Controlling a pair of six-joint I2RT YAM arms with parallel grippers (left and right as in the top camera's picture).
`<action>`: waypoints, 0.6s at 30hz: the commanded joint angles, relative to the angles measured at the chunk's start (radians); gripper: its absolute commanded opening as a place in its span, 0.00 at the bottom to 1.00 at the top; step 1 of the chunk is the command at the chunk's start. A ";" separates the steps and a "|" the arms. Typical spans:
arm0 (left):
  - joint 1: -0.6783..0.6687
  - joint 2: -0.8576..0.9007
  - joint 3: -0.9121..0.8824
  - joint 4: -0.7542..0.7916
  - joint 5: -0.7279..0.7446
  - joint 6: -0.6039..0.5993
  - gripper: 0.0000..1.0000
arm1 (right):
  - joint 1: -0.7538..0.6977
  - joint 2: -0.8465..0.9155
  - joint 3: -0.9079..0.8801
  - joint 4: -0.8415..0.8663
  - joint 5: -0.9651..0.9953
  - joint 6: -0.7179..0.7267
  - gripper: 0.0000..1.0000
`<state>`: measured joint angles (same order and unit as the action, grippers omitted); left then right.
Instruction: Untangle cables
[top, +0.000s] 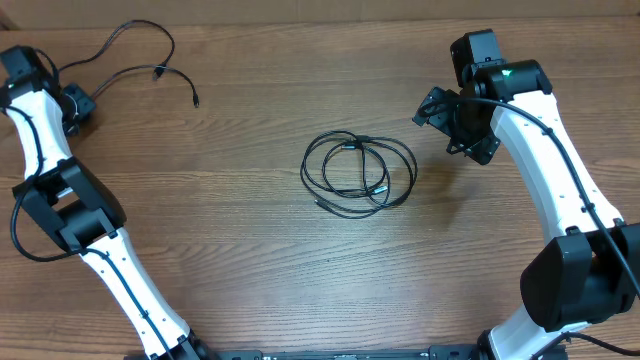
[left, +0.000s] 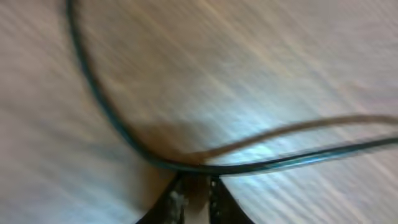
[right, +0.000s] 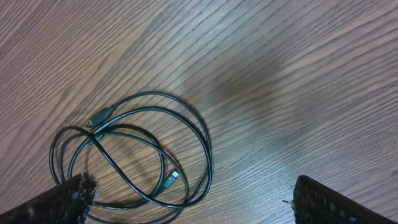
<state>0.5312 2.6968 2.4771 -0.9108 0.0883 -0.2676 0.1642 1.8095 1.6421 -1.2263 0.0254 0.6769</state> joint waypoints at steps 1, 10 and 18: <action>-0.011 0.037 0.021 0.013 0.227 -0.081 0.20 | -0.003 -0.001 -0.002 0.003 -0.002 -0.005 1.00; -0.019 0.046 -0.007 -0.024 0.185 -0.039 0.50 | -0.003 -0.001 -0.002 0.003 -0.002 -0.005 1.00; -0.014 0.095 -0.025 -0.126 -0.151 -0.039 0.68 | -0.003 -0.001 -0.002 0.003 -0.002 -0.005 1.00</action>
<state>0.5034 2.7007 2.4969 -0.9798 0.1589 -0.3111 0.1638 1.8095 1.6421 -1.2263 0.0250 0.6769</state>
